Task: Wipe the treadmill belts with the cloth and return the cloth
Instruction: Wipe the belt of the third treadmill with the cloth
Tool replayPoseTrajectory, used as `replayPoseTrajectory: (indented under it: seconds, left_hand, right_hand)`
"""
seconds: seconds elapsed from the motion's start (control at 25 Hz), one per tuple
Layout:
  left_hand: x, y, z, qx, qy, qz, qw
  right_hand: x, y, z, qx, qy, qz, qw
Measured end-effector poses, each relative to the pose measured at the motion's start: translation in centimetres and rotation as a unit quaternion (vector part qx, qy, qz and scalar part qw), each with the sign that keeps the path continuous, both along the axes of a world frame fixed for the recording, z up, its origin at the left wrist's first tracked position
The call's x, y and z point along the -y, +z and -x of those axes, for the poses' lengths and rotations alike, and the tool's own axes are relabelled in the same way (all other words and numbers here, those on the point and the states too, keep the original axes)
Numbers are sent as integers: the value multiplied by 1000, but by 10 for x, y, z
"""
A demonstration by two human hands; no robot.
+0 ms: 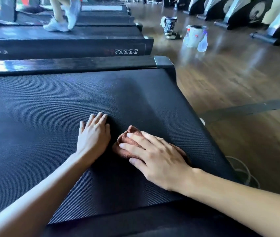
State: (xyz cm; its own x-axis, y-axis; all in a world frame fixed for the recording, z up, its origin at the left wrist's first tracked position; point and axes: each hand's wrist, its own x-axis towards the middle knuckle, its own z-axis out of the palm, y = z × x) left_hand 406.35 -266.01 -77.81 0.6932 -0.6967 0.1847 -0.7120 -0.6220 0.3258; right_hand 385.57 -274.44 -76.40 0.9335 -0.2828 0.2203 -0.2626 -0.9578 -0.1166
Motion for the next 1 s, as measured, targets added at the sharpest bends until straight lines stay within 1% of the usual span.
replayPoseTrajectory:
  seconds: [0.16, 0.24, 0.36, 0.44, 0.52, 0.56, 0.6, 0.68, 0.76, 0.8, 0.92, 1.0]
  left_hand:
    - [24, 7, 31, -15, -65, -15, 998]
    - [33, 4, 41, -22, -93, -11, 995]
    - [31, -4, 45, -14, -96, 5, 995]
    - [30, -8, 45, 2, -96, -2, 995]
    - [32, -10, 47, 8, -92, -8, 996]
    - [33, -9, 48, 7, -91, -6, 996]
    - [33, -9, 50, 6, -91, -3, 996]
    - [31, -9, 50, 7, -91, 2, 996]
    - [30, -8, 50, 12, -90, 4, 996]
    - [30, -8, 51, 15, -91, 2, 996]
    - [31, -8, 53, 18, -88, -1, 996]
    - [31, -8, 52, 19, -87, -8, 996]
  right_hand:
    - [-17, 4, 28, 36, -49, -15, 998]
    - [-26, 3, 40, 47, -53, -17, 997]
    - [-28, -2, 77, 25, -46, 0, 999]
    - [-4, -2, 90, 24, -90, 11, 996]
    - [21, 3, 76, 27, -158, -5, 987]
    - [24, 6, 63, 24, -171, -11, 985]
    - [20, 5, 53, 26, -171, -5, 985]
    - [3, -2, 56, 37, -122, 18, 992]
    - [-10, -4, 86, 12, -62, 5, 998]
    - [-5, 0, 96, -6, -52, -6, 999]
    - [35, 9, 77, -6, -125, -34, 992]
    - [28, 7, 52, 12, -157, -22, 987]
